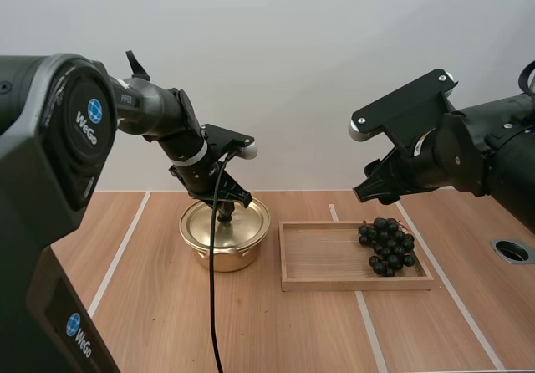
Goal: Open the pot, put the grape inside, and close it
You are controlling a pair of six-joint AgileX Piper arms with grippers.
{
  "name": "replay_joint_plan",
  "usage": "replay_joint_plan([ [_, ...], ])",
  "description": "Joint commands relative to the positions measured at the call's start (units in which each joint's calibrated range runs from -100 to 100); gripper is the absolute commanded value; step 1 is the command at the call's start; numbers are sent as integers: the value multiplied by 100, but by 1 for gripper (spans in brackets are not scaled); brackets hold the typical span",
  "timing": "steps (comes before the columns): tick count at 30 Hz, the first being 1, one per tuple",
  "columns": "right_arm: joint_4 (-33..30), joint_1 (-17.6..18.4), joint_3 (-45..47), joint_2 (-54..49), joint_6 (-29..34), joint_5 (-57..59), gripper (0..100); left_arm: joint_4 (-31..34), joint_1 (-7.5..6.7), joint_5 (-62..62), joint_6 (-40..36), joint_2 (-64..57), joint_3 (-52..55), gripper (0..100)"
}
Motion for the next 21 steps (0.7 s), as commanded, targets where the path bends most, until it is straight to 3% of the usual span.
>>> replay_joint_plan([
  [1, -32, 12, -35, -19, 14, -12, 100, 32, -27, 150, -74, -2, -20, 0],
  [9, -32, 12, -35, -19, 14, -12, 100, 32, -27, 177, -74, -2, -35, 0],
  [21, -32, 12, -35, -19, 117, -25, 100, 32, -27, 1093, -226, -467, -1015, 0],
])
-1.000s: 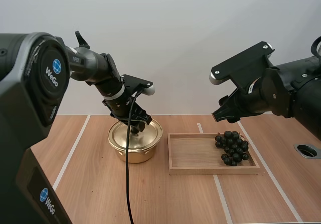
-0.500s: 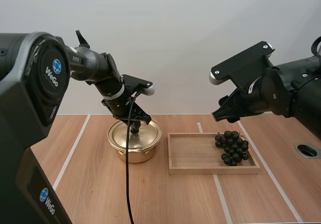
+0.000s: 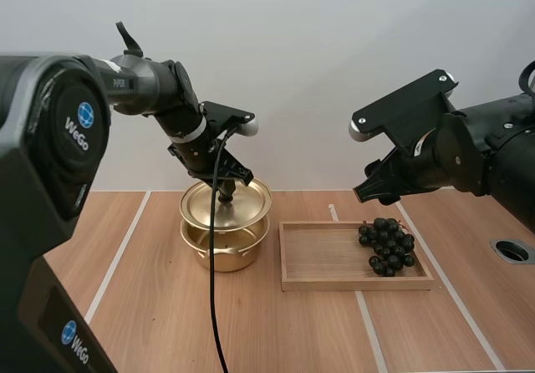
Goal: Open the pot, put the grape inside, and close it
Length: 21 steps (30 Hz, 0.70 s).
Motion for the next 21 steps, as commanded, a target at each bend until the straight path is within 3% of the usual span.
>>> replay_joint_plan([
  [1, -32, 12, -35, -19, 120, -83, 100, -32, -27, 287, -86, -245, -284, 0],
  [7, -32, 12, -35, 177, 204, -224, 100, -21, -27, 704, -96, -703, -713, 0],
  [21, -93, -18, -46, 2124, 639, -934, 100, 371, -27, 841, -96, -1914, -977, 0],
])
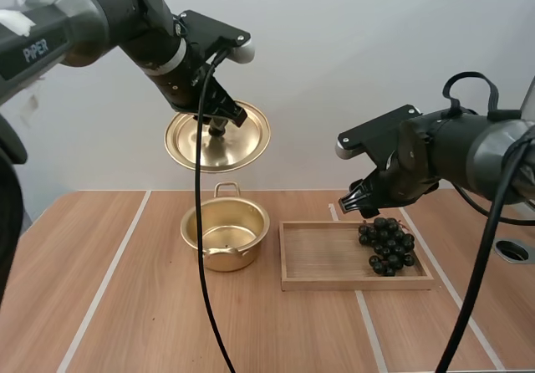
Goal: Open the pot, put the grape inside, and close it
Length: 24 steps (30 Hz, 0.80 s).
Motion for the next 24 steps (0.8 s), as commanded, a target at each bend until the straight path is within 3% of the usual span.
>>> replay_joint_plan([
  [1, -34, -29, -64, 303, 140, -335, 100, 65, -27, 6, -62, -243, -53, 0],
  [14, -46, -248, -1354, 1609, 238, 593, 100, 81, -27, 6, -62, -609, -66, 0],
  [24, -46, -248, -1453, 2469, 238, 752, 100, 70, -27, -37, -62, -607, -120, 0],
])
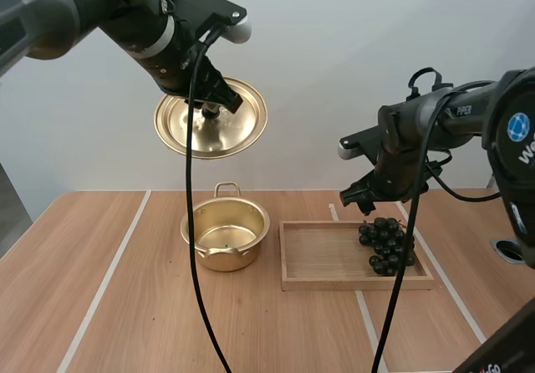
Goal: Open the pot, put the grape inside, and close it
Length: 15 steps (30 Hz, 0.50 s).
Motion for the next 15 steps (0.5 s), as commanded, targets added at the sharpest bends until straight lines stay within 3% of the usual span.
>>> replay_joint_plan([
  [1, -34, -22, -43, 209, 24, 50, 100, 10, -27, -126, -62, -61, -42, 0],
  [15, -48, -32, -43, 840, 24, 69, 100, 10, -27, -308, -62, -61, -42, 0],
])
